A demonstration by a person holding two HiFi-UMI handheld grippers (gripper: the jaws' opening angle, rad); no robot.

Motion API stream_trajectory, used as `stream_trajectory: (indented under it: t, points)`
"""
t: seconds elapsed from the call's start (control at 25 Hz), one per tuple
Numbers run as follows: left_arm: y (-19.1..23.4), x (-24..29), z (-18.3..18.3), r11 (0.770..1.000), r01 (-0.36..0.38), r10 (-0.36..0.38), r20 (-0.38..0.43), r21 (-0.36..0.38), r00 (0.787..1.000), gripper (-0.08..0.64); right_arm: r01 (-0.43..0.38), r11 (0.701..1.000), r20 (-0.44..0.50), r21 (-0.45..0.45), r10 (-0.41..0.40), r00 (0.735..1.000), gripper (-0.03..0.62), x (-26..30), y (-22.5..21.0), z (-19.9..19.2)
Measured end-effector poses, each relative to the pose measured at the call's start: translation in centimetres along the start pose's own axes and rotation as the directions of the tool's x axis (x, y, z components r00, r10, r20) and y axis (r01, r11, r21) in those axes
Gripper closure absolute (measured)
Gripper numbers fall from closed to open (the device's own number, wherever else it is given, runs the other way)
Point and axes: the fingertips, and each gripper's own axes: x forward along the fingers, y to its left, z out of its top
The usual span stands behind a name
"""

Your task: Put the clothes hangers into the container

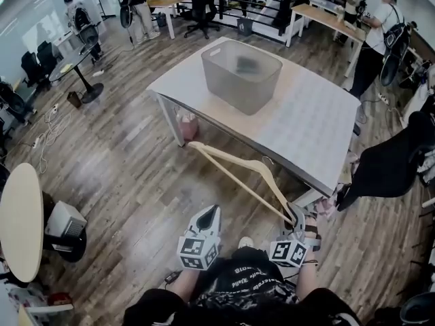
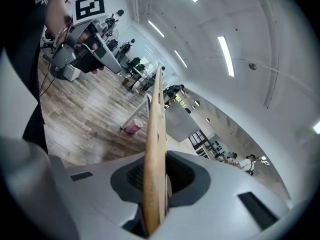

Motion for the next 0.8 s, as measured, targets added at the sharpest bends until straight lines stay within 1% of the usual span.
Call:
stream_trajectory:
  t: [0.16, 0.4, 0.56, 0.8]
  points:
    - [-0.8, 5.0, 0.4, 1.000, -0.023, 0.023, -0.002, -0.009, 1.000, 0.540, -0.017, 1.000, 0.029, -0.008, 0.017, 0.999, 0.526, 3.9, -2.9, -1.7]
    - [-2.8, 11.3, 1.4, 0.998, -0.029, 0.029, 0.017, -0.052, 0.999, 0.540, -0.036, 0.999, 0.053, -0.020, 0.037, 0.998, 0.526, 8.0, -7.1, -4.5]
    - [-3.9, 13.7, 1.2, 0.998, -0.037, 0.038, 0.011, -0.052, 0.999, 0.540, -0.038, 0.999, 0.055, -0.026, 0.040, 0.998, 0.526, 9.6, -8.7, -6.3]
    - [-4.3, 16.1, 2.4, 0.998, -0.041, 0.042, 0.021, -0.037, 0.999, 0.540, -0.036, 0.999, 0.076, 0.002, 0.035, 0.996, 0.526, 11.4, -10.6, -7.0]
